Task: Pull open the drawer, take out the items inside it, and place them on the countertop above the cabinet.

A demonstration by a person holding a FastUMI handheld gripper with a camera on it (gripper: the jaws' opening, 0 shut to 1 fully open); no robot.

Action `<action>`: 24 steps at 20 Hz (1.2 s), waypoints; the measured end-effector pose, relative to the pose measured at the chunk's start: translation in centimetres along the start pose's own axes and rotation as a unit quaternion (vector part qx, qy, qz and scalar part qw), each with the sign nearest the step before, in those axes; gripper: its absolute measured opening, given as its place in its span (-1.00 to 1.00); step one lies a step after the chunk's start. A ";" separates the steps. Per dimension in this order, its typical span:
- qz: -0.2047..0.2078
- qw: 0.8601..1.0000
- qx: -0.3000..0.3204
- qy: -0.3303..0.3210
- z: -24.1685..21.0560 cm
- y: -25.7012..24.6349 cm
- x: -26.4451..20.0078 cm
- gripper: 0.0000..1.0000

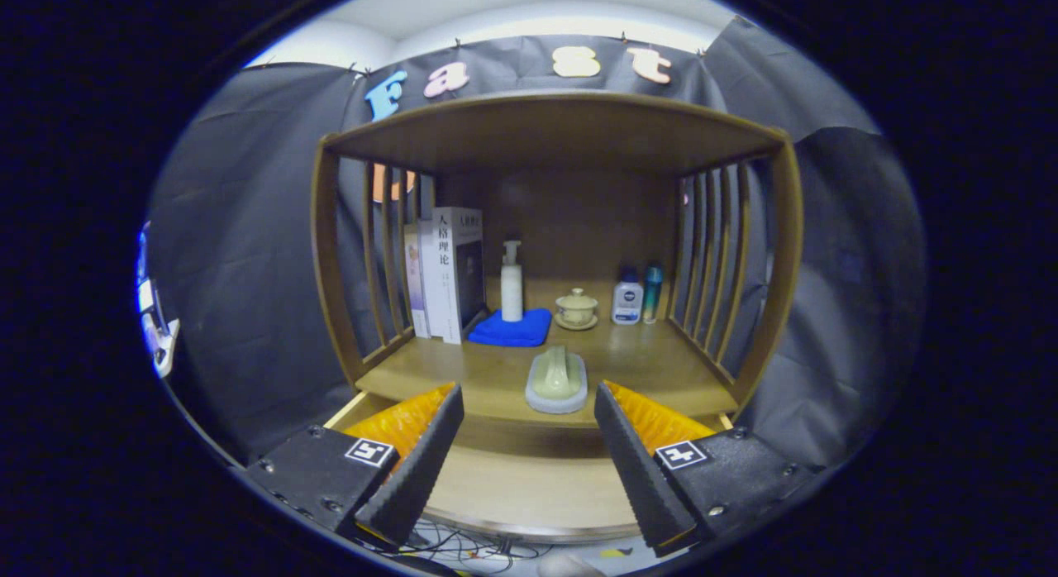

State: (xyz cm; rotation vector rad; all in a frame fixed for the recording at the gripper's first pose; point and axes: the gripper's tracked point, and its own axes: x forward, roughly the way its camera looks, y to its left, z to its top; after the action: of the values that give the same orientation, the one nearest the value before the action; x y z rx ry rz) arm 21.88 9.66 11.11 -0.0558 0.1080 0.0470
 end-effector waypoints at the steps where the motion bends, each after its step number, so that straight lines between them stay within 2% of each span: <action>1: -0.006 1.000 0.003 -0.008 -0.9 0.0 -0.9 1.00; 12: -0.019 1.000 0.014 -0.016 -12.2 1.0 -5.3 1.00; 19: -0.025 0.999 0.040 0.022 -18.8 1.2 -4.5 1.00; 22: -0.027 0.997 0.056 0.035 -20.4 1.3 -3.5 1.00; 24: -0.031 0.998 0.046 0.035 -20.5 1.3 -2.8 1.00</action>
State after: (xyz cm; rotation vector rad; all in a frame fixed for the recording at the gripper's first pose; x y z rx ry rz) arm 16.83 9.60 -9.01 0.0309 0.1784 -0.0221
